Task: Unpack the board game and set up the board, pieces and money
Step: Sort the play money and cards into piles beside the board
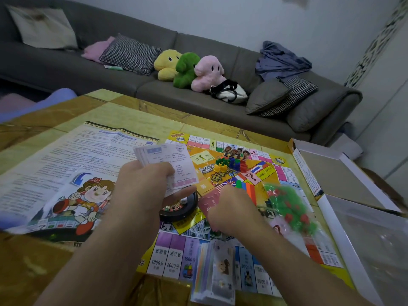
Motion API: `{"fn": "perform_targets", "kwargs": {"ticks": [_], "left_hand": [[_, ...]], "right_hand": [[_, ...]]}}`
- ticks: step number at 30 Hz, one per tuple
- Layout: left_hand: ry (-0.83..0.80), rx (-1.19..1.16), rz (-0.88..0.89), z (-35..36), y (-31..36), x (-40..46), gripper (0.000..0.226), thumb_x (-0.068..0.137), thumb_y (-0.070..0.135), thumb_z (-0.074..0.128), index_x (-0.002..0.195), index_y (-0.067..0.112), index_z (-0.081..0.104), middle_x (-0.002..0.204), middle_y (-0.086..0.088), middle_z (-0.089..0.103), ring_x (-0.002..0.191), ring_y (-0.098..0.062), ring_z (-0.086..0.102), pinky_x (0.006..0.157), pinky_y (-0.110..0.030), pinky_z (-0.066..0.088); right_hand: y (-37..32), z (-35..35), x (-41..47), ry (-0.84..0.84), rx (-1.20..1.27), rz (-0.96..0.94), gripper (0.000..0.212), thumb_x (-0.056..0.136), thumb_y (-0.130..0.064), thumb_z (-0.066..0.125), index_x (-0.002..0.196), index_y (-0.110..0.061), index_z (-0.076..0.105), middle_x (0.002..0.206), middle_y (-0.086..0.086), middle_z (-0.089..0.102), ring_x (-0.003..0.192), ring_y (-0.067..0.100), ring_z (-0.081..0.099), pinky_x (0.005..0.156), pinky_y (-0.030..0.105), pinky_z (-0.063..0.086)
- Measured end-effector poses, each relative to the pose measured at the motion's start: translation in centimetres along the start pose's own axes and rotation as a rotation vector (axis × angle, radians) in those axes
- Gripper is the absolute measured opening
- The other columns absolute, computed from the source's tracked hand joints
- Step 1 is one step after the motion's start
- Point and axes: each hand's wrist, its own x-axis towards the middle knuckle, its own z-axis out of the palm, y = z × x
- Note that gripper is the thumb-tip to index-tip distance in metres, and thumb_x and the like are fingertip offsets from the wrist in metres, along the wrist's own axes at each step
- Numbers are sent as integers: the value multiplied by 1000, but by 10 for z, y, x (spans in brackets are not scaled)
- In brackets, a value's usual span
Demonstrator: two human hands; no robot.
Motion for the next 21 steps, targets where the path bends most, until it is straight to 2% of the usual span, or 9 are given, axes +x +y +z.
{"fn": "perform_targets", "kwargs": {"ticks": [3, 6, 9, 11, 12, 15, 18, 20, 21], "left_hand": [[-16, 12, -14, 1, -3, -3, 21, 93, -10, 57, 94, 11, 60, 102, -17, 69, 66, -34, 77, 58, -40, 65], [-44, 41, -48, 3, -5, -6, 21, 93, -10, 58, 97, 10, 61, 104, -21, 69, 67, -38, 77, 59, -43, 65], [-105, 73, -113, 7, -7, -10, 20, 92, -11, 60, 109, 2, 61, 103, -27, 70, 69, -42, 77, 57, -44, 64], [-146, 121, -123, 10, -12, -12, 22, 92, -10, 61, 112, 0, 62, 100, -27, 72, 68, -40, 77, 55, -41, 63], [-167, 148, -120, 12, -16, -13, 23, 92, -9, 61, 113, 0, 64, 99, -26, 73, 71, -39, 77, 57, -42, 63], [-271, 212, -130, 20, -30, -24, 27, 92, -7, 61, 116, 3, 67, 97, -23, 77, 83, -38, 78, 71, -48, 65], [-355, 283, -106, 25, -39, -34, 24, 95, -9, 56, 99, 10, 71, 81, -16, 78, 72, -27, 79, 58, -34, 62], [-378, 291, -102, 26, -42, -38, 25, 97, -10, 52, 99, 6, 72, 77, -15, 78, 67, -24, 78, 51, -29, 59], [-389, 279, -116, 28, -41, -41, 24, 98, -9, 52, 103, 4, 71, 78, -15, 78, 66, -24, 78, 49, -29, 58]], "right_hand": [[1, -1, -12, 96, -227, -52, 35, 94, -25, 60, 68, -15, 39, 68, 1, 42, 61, 22, 44, 53, 28, 38], [1, -11, -25, 237, -292, -133, 10, 95, -24, 57, 93, -16, 53, 90, 0, 52, 88, 24, 56, 72, 34, 51], [6, -32, -39, 247, 262, -122, 27, 92, -6, 56, 115, -20, 62, 105, -6, 67, 96, 17, 66, 76, 35, 58], [9, -43, -52, 77, 735, -105, 31, 92, -5, 57, 117, -20, 67, 104, -3, 76, 93, 22, 74, 80, 42, 63], [9, -45, -58, -8, 842, -117, 32, 93, -7, 58, 120, -20, 68, 105, -2, 78, 94, 25, 75, 85, 46, 64], [12, -36, -76, -53, 757, -254, 36, 106, -14, 52, 131, -35, 67, 111, -12, 77, 99, 11, 75, 90, 39, 62], [15, -29, -87, -1, 655, -372, 33, 110, -25, 50, 129, -50, 59, 114, -28, 69, 105, -13, 63, 85, 11, 53], [20, -32, -92, 25, 546, -403, 38, 106, -29, 58, 138, -48, 51, 121, -30, 61, 107, -18, 57, 84, 7, 51], [25, -35, -94, 26, 488, -407, 52, 102, -34, 65, 148, -46, 43, 129, -31, 55, 110, -21, 53, 86, 7, 51]]}}
